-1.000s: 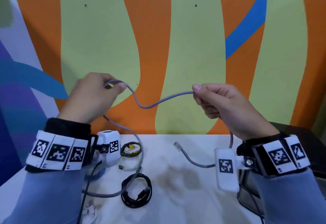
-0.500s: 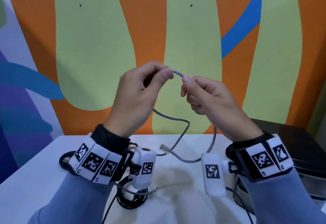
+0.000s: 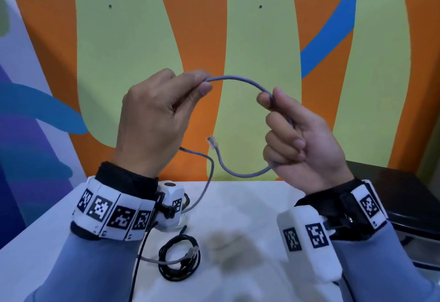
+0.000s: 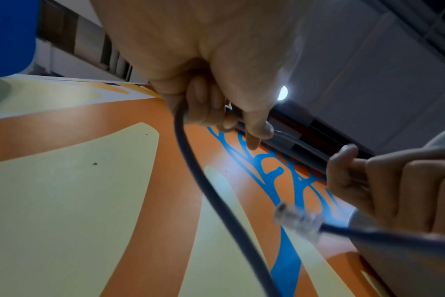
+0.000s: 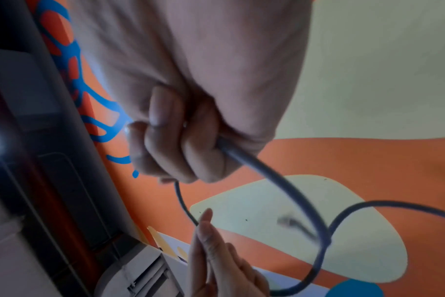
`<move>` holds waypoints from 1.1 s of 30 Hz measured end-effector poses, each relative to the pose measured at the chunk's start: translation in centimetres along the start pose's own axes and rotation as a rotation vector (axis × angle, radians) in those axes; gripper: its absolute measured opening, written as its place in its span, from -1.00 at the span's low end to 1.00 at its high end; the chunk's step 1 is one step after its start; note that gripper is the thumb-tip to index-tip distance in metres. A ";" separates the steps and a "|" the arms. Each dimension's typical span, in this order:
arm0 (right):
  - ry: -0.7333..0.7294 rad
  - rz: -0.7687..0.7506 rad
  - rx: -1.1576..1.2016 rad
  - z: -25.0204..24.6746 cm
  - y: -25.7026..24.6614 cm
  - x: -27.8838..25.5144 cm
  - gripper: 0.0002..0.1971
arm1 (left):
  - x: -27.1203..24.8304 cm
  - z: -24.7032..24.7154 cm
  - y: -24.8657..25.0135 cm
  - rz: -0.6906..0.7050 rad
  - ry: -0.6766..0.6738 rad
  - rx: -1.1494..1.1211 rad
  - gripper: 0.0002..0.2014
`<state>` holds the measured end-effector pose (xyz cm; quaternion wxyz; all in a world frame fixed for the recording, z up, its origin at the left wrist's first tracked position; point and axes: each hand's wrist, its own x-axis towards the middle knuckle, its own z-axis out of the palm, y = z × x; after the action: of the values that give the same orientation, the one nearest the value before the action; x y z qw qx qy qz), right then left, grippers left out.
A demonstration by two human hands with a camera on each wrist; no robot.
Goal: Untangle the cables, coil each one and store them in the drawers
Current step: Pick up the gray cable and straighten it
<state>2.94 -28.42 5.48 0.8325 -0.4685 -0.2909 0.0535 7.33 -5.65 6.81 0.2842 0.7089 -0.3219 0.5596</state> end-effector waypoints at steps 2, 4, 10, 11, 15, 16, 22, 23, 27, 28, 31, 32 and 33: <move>-0.078 0.035 -0.018 0.0 -0.1 -0.2 -0.54 | -0.1 0.2 -0.1 -0.007 -0.029 0.012 -0.72; -0.146 0.090 0.000 -0.2 -0.3 -0.3 -0.49 | 0.0 0.3 0.3 0.017 -0.029 -0.021 -0.72; -0.243 0.197 0.027 -0.5 -1.4 -0.7 -0.55 | 0.1 0.5 1.9 0.057 0.006 -0.167 -0.75; -0.265 0.190 0.047 -0.5 -1.4 -0.8 -0.57 | 0.1 0.6 2.0 0.034 0.016 -0.199 -0.75; -0.288 0.085 0.100 -0.5 -1.2 -0.7 -0.65 | -0.1 1.5 2.0 -0.304 0.018 -0.510 -0.75; -0.279 0.051 0.100 -0.5 -1.2 -0.7 -0.65 | -0.3 1.8 1.9 -0.394 -0.024 -0.596 -0.78; -0.144 -0.017 -0.020 -0.2 -1.0 -1.0 -0.54 | -1.0 3.3 1.2 -0.756 -0.262 -0.934 -0.73; -0.128 -0.006 -0.052 0.0 -0.9 -0.9 -0.52 | -1.0 3.3 1.3 -0.764 -0.234 -0.921 -0.73; -0.096 -0.004 -0.152 0.3 -0.4 -0.6 -0.66 | -1.5 4.0 1.5 -0.678 -0.199 -0.718 -0.76; -0.097 -0.006 -0.144 0.3 -0.4 -0.5 -0.69 | -1.7 4.2 1.5 -0.651 -0.201 -0.647 -0.77; -0.083 -0.006 -0.083 0.4 -0.7 -0.5 -0.67 | -2.2 5.0 2.1 -0.553 -0.208 -0.461 -0.78; -0.070 -0.012 -0.070 0.6 -0.6 -0.4 -0.65 | -2.3 5.3 2.4 -0.507 -0.238 -0.396 -0.77; -0.053 -0.024 -0.062 0.8 -0.6 -0.3 -0.63 | -2.5 5.5 2.8 -0.460 -0.293 -0.324 -0.77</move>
<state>2.10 -28.24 6.14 0.8102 -0.4889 -0.3199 0.0467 8.07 -11.29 3.34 0.4630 0.7816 -0.2756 0.3143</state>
